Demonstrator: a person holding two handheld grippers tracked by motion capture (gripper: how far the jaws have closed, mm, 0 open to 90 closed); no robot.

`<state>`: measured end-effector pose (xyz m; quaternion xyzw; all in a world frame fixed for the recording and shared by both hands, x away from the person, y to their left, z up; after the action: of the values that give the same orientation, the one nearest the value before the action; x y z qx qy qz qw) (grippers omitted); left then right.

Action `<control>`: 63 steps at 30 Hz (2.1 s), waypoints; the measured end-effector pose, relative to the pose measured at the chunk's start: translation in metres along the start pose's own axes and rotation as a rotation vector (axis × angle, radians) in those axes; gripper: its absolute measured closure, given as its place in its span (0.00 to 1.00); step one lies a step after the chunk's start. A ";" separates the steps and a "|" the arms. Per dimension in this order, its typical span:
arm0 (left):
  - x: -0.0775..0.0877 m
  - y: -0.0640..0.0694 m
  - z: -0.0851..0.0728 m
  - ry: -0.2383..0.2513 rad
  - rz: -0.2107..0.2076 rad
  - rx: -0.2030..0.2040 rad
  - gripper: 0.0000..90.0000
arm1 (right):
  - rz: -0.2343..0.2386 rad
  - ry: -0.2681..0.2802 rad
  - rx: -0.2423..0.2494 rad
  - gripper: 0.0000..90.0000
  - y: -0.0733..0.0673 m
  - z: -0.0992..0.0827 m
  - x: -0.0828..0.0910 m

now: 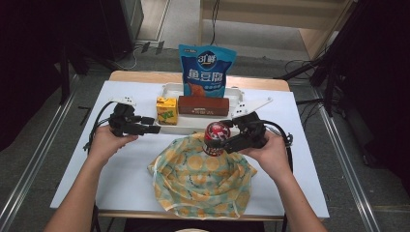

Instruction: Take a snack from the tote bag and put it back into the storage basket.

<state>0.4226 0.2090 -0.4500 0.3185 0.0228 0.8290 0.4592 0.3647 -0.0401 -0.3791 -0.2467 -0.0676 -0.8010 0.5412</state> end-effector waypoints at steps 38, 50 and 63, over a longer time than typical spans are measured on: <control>0.013 0.004 -0.007 0.015 0.016 0.007 0.45 | -0.112 -0.005 -0.026 0.30 0.062 0.015 -0.005; 0.020 0.004 -0.013 0.009 0.027 0.005 0.45 | -0.130 -0.003 -0.051 0.30 0.084 0.006 -0.012; 0.023 0.004 -0.016 0.012 0.035 0.009 0.45 | -0.150 0.020 -0.061 0.30 0.100 -0.001 -0.020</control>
<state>0.4019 0.2285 -0.4496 0.3161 0.0237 0.8386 0.4430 0.4599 -0.0646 -0.4053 -0.2494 -0.0559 -0.8434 0.4726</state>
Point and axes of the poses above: each handheld gripper's, and its own axes: x roughly backward along the jaws, z roughly out of its top, y roughly to its right, the point moved 9 cm from there along -x, roughly forward along the jaws, and after that the axes turned 8 degrees about y, right-handed, at the moved point
